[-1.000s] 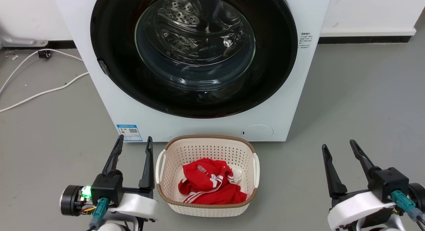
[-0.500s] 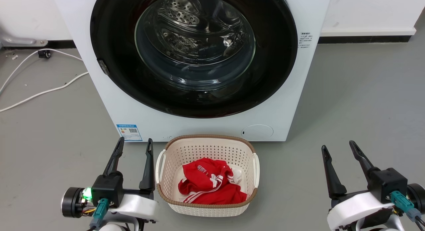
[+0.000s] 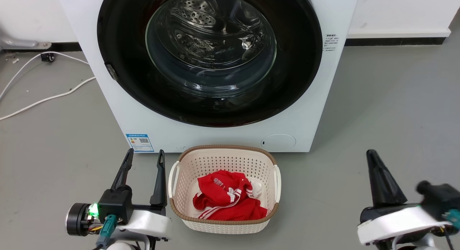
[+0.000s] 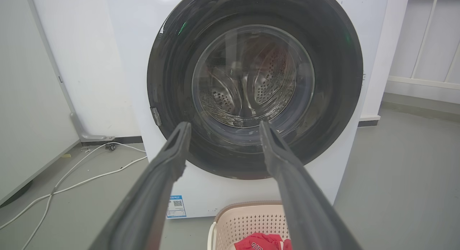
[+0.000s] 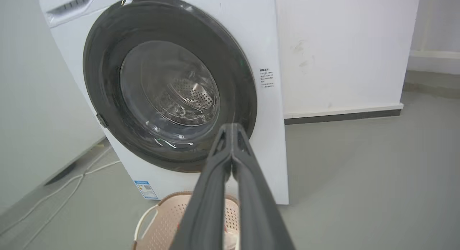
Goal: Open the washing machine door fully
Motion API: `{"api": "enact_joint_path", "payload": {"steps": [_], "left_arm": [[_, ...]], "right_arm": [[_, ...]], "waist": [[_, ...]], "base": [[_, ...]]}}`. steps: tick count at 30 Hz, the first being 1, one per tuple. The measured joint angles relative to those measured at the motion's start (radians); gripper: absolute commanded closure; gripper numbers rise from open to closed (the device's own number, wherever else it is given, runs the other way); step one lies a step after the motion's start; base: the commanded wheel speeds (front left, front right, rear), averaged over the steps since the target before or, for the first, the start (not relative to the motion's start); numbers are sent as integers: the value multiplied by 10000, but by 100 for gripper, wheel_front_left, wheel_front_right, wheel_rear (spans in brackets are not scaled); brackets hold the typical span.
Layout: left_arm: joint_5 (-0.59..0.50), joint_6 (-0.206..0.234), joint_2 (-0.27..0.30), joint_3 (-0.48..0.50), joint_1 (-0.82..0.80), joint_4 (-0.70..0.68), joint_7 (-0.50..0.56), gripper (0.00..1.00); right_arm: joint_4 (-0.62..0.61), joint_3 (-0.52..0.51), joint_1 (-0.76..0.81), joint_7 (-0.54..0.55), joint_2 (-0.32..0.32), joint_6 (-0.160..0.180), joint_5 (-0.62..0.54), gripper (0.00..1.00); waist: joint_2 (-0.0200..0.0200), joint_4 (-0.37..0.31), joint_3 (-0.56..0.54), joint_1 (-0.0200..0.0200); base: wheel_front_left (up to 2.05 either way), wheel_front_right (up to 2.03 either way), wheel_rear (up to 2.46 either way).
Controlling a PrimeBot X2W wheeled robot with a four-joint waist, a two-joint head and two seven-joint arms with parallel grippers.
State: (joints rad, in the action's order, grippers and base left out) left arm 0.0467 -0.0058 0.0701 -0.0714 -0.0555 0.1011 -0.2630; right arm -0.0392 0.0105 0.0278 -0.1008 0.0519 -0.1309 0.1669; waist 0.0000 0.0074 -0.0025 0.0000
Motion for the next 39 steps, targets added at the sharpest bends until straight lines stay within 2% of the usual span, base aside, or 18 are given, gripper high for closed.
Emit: {"api": "enact_joint_path", "payload": {"steps": [2,9,13,17,23,27,33,39], "left_arm": [[0,-4,-8,10,0,0,0,0],[2,-27,-42,61,-1,12,0,0],[4,-25,-59,109,-16,-29,0,0],[6,-21,-82,165,-169,-138,0,0],[13,-19,-94,276,-475,-290,0,0],[13,-29,-105,318,-761,-403,0,0],[13,-94,-132,316,-1213,-598,0,0],[13,-134,-142,337,-1654,-784,0,0]], "right_arm": [[25,46,-30,-343,-2,0,1860,100],[102,125,-493,-1340,-2,0,6234,100],[105,236,-1034,-1517,-8,2,9463,100],[268,8,-2063,-1555,-10,2,11451,100],[1271,-727,-4052,-968,36,2,12619,100],[2362,-1212,-5682,-316,441,2,12991,100],[4428,-1478,-8163,654,1312,2,12907,100],[6815,-1139,-10748,1981,2029,2,12105,100]], "waist": [[0,6,5,0],[0,13,43,0],[0,-15,177,0],[0,-61,427,-1],[0,-113,925,0],[0,-126,1357,0],[0,-61,2020,0],[0,23,2704,1]], "base": [[0,0,0],[0,0,0],[0,0,0],[0,0,0],[0,0,0],[0,0,0],[0,0,0],[0,0,0]]}}
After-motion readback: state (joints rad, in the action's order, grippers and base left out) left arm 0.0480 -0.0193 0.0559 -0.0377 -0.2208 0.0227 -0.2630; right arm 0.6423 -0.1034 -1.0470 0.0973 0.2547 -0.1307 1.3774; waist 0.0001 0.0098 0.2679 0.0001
